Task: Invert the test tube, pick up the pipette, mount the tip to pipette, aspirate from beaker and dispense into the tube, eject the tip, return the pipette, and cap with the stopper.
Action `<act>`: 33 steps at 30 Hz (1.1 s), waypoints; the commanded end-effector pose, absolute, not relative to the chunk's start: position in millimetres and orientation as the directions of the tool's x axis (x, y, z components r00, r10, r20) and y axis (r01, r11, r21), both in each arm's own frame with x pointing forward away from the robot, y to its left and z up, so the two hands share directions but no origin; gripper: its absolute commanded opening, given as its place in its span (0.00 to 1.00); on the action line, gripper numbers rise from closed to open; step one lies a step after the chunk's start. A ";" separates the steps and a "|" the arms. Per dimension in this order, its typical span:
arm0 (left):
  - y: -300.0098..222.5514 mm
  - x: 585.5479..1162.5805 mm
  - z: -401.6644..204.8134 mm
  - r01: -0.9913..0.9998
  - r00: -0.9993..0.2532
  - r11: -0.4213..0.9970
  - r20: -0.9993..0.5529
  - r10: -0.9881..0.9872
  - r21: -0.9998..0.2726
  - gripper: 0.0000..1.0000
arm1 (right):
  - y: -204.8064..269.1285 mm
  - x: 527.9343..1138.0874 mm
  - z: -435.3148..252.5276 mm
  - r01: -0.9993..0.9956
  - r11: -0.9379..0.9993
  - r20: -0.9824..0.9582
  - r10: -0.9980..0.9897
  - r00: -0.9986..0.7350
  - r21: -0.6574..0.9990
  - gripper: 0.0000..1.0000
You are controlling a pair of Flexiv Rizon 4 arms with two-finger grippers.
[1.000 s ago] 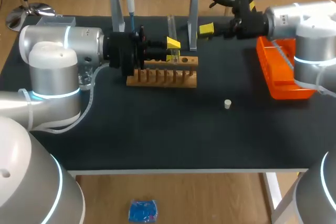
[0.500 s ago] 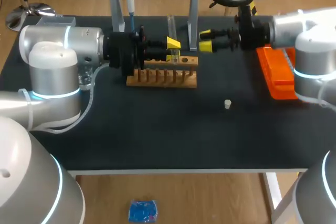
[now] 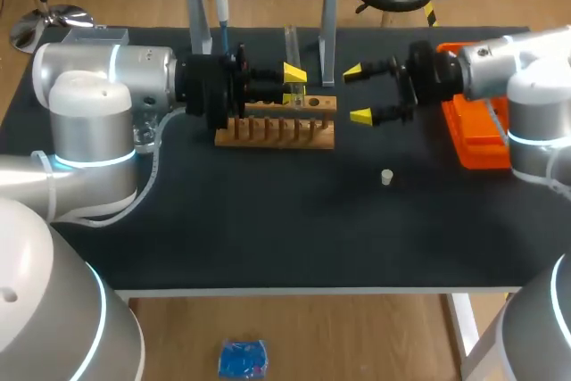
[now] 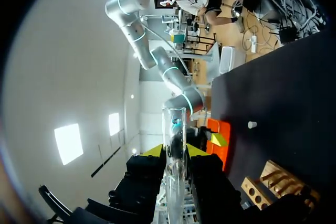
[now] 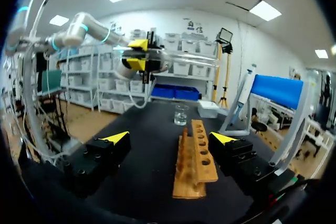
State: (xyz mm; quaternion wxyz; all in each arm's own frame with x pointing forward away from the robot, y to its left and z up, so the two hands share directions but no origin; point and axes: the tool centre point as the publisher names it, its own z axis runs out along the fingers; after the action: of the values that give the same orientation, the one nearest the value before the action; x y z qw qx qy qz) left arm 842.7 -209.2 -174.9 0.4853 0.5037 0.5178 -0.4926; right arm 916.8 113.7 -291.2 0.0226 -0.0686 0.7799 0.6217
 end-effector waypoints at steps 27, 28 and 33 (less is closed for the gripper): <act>-209.1 843.5 -174.8 1.000 -0.020 0.005 -0.999 0.043 -0.020 0.00 | 118.9 928.4 -285.6 -0.019 0.363 -0.029 0.024 -0.999 0.931 1.00; -209.1 843.5 -174.8 1.000 -0.020 0.005 -0.999 0.043 -0.020 0.00 | 118.9 928.4 -285.6 -0.019 0.363 -0.029 0.024 -0.999 0.931 1.00; -209.5 847.0 -168.6 0.986 -0.166 0.041 -0.978 0.122 -0.162 0.00 | 118.9 928.4 -285.6 -0.019 0.363 -0.029 0.024 -0.999 0.931 1.00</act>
State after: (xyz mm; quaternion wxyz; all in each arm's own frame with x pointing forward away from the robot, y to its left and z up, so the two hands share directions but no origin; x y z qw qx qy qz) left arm 843.8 -208.8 -178.6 0.4716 0.4944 0.5341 -0.4980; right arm 929.6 118.9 -286.2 0.0180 0.0011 0.8247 0.5653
